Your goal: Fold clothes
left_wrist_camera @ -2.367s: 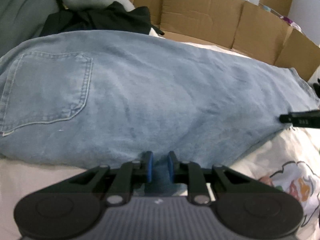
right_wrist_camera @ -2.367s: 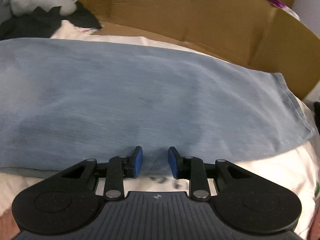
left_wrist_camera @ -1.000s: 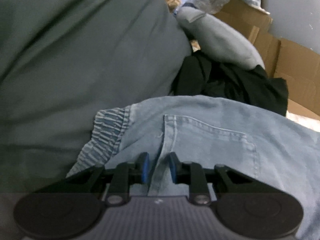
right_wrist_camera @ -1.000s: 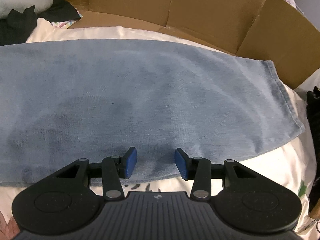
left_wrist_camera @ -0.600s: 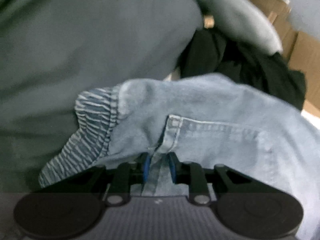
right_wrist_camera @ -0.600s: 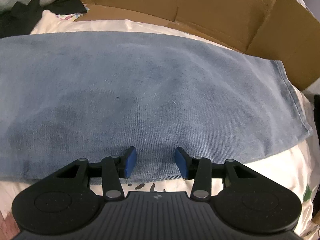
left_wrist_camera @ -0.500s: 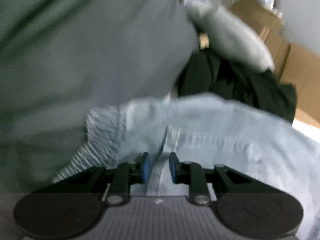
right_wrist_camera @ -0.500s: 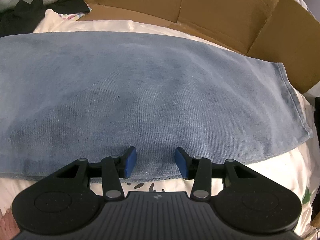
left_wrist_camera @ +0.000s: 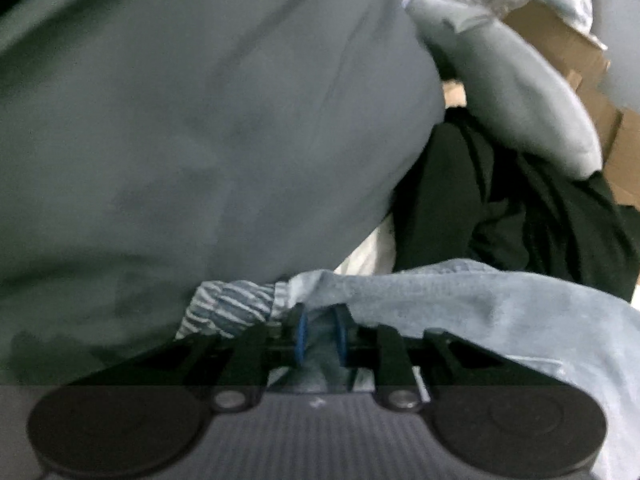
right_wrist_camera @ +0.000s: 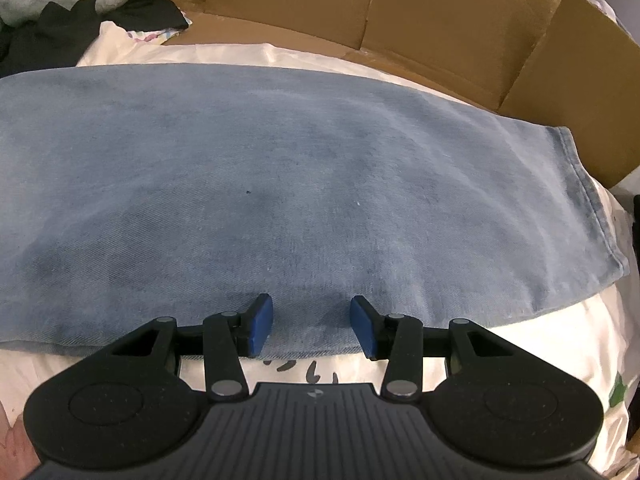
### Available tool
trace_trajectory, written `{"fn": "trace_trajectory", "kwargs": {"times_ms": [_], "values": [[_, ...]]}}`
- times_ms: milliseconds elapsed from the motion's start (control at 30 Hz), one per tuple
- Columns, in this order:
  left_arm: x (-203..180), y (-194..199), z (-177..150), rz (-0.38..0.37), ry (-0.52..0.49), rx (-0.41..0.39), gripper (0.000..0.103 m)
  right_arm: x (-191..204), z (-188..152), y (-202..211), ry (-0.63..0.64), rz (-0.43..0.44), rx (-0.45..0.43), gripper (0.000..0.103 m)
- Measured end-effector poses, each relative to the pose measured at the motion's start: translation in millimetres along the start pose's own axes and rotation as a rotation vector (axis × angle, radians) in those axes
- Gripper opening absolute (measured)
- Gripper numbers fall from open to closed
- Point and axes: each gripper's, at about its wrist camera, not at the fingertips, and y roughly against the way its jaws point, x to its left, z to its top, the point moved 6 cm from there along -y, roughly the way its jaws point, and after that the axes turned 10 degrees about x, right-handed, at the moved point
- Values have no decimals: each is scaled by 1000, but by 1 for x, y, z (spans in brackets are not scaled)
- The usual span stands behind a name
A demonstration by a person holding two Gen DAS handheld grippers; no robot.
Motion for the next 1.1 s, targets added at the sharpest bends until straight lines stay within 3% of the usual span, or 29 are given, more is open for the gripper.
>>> {"fn": "trace_trajectory", "kwargs": {"times_ms": [133, 267, 300, 367, 433, 500, 700, 1000, 1100], "values": [[-5, -19, 3, -3, -27, 64, 6, 0, 2, -5, 7, 1, 4, 50], [0, -13, 8, -20, 14, 88, 5, -3, 3, -6, -34, 30, 38, 51], [1, -6, 8, -25, 26, 81, 7, -2, 4, -6, -21, 38, 49, 51], [1, 9, 5, -39, 37, 61, 22, -4, 7, -3, 1, 69, 74, 50], [-4, 27, -1, -42, 2, 35, 46, -10, 11, 0, 14, 99, 93, 50], [-11, 43, -8, -37, -34, 23, 53, -16, 14, 5, 48, 98, 99, 50], [-31, 69, -32, -72, -72, 73, 53, -23, 20, 18, 162, 68, 88, 50], [-61, 92, -56, -137, -101, 121, 53, -45, 13, 37, 168, 115, 78, 50], [-71, 118, -69, -168, -100, 83, 63, -55, 9, 46, 169, 133, 70, 50]]}}
